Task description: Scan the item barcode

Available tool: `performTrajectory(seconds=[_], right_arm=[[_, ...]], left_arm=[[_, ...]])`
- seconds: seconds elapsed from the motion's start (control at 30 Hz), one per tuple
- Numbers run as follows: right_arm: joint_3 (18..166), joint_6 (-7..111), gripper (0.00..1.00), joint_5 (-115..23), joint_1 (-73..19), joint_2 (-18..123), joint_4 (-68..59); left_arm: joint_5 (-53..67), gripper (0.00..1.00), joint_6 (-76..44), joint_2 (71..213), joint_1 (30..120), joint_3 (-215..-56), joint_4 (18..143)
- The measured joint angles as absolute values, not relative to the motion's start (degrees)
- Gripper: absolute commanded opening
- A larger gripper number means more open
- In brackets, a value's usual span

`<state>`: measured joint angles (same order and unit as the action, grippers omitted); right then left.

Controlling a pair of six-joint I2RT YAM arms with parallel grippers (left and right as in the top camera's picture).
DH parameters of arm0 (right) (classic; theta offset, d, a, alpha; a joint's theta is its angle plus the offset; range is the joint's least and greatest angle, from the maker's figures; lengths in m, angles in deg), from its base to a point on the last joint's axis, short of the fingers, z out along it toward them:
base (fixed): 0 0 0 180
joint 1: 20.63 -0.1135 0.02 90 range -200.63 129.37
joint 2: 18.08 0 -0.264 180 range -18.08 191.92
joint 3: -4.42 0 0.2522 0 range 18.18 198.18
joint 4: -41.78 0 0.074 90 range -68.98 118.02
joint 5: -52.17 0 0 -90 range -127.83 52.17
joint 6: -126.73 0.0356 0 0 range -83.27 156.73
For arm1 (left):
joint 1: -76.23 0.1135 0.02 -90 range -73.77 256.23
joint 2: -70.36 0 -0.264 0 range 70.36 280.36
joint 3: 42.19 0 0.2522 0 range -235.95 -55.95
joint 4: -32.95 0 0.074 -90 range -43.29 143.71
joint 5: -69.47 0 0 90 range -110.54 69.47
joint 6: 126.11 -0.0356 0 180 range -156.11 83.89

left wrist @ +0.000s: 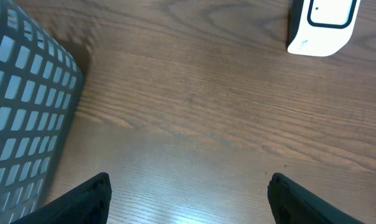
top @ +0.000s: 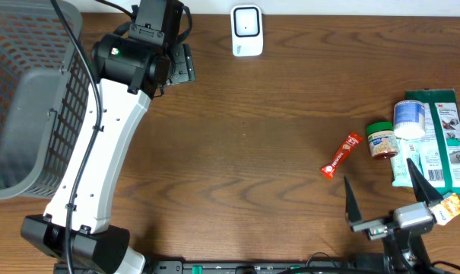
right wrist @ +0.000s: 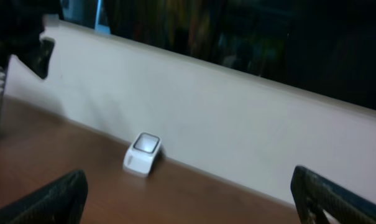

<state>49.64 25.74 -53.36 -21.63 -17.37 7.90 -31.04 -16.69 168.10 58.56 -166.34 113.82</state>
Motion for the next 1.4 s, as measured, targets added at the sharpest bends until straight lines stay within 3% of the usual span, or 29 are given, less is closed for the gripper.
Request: performTrajectory(seconds=[0.33, 0.57, 0.8, 1.2, 1.4], right_arm=[[33.01, 25.48, 0.99, -52.68, -21.61, -17.43, 48.99], [21.66, 25.48, 0.99, -51.28, -21.61, -17.46, 60.94], [18.56, 25.5, 0.99, -50.58, -21.61, -17.43, 53.73], [18.54, 25.5, 0.99, -49.77, -21.61, -17.39, 26.04], [18.54, 25.5, 0.99, -49.31, -21.61, -17.39, 24.95]], left_arm=[[-31.04, 0.8, -16.72, 168.1, 58.56, -166.34, 113.84], [-31.04, 0.8, -16.72, 168.1, 58.56, -166.34, 113.82], [-31.04, 0.8, -16.72, 168.1, 58.56, -166.34, 113.82], [-31.04, 0.8, -16.72, 168.1, 58.56, -166.34, 113.84], [-31.04, 0.8, -16.72, 168.1, 58.56, -166.34, 113.84]])
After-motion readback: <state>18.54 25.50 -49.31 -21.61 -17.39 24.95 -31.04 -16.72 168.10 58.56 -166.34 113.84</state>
